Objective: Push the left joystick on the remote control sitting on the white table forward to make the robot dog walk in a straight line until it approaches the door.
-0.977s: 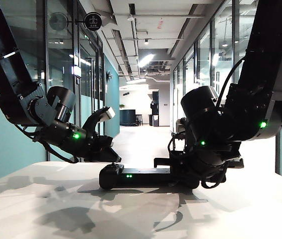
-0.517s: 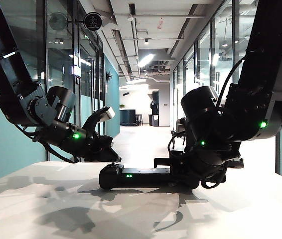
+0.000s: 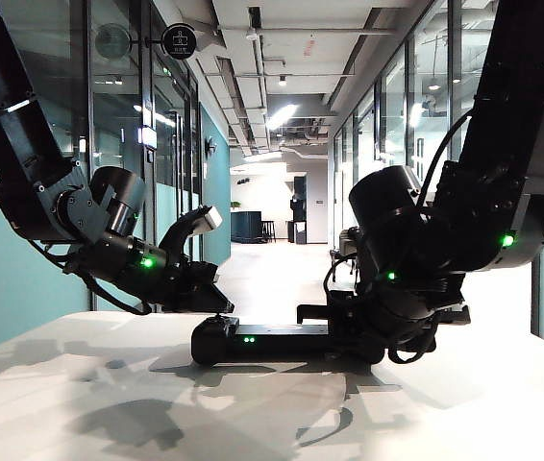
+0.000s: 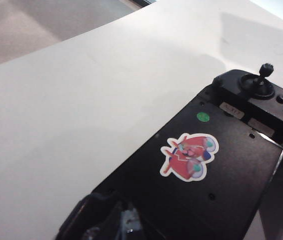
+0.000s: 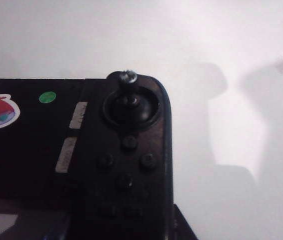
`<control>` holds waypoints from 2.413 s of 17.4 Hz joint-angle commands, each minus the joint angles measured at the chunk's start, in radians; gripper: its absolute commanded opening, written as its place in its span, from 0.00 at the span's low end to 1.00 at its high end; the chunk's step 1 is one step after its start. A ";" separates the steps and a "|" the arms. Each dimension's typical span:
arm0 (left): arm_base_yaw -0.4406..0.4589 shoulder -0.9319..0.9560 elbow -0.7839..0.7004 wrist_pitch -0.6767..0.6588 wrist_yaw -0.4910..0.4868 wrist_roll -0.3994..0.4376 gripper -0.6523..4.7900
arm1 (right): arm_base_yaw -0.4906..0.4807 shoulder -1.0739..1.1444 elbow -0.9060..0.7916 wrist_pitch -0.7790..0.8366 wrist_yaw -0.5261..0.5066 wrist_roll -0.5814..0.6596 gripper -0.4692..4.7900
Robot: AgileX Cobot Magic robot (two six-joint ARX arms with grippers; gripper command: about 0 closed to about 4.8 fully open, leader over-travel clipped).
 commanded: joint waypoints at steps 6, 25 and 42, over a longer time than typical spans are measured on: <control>0.003 -0.039 0.001 -0.078 0.027 -0.008 0.11 | 0.002 -0.005 0.003 0.025 0.008 -0.004 0.37; 0.003 -0.452 0.001 -0.470 0.056 -0.068 0.11 | 0.002 -0.005 0.003 0.025 0.007 -0.026 0.37; 0.003 -0.789 0.000 -0.531 -0.066 -0.127 0.11 | 0.002 -0.066 0.003 -0.068 0.008 -0.049 0.58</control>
